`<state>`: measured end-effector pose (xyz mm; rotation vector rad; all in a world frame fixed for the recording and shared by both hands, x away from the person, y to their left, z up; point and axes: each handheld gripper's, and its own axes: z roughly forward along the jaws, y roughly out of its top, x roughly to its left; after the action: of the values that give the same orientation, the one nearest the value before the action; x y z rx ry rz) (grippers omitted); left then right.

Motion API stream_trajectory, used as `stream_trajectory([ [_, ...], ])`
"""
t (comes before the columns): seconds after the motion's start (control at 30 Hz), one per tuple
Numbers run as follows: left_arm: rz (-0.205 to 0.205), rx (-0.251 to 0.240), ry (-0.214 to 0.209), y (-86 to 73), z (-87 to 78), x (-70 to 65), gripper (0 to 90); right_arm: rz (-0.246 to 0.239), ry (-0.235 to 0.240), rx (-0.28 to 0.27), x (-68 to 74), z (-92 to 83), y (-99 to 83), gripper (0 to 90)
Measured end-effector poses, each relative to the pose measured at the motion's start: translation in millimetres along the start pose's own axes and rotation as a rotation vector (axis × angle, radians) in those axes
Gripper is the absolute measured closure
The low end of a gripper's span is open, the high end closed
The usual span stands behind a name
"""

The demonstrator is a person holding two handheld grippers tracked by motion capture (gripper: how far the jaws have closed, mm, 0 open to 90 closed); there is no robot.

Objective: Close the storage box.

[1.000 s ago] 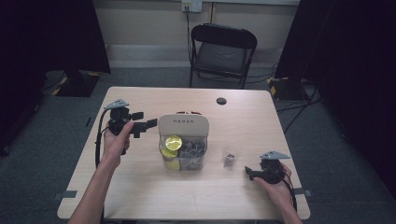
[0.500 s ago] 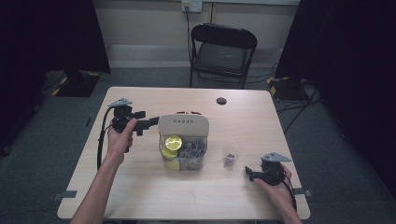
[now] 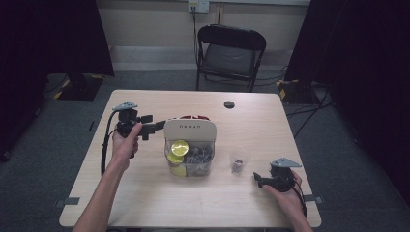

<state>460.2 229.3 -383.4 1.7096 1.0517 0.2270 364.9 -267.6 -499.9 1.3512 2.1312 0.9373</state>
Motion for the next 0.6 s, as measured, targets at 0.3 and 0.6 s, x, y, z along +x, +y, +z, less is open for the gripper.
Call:
stream_trajectory([
  [0.3, 0.036, -0.004, -0.044, 5.2, -1.9, -11.5, 21.2, -0.001, -0.002, -0.001, 0.0, 0.1, 0.0, 19.0],
  [0.6, 0.044, 0.007, -0.054, 4.5, 0.1, -16.3, 19.7, -0.001, 0.0, 0.0, 0.0, 0.0, 0.0, 19.0],
])
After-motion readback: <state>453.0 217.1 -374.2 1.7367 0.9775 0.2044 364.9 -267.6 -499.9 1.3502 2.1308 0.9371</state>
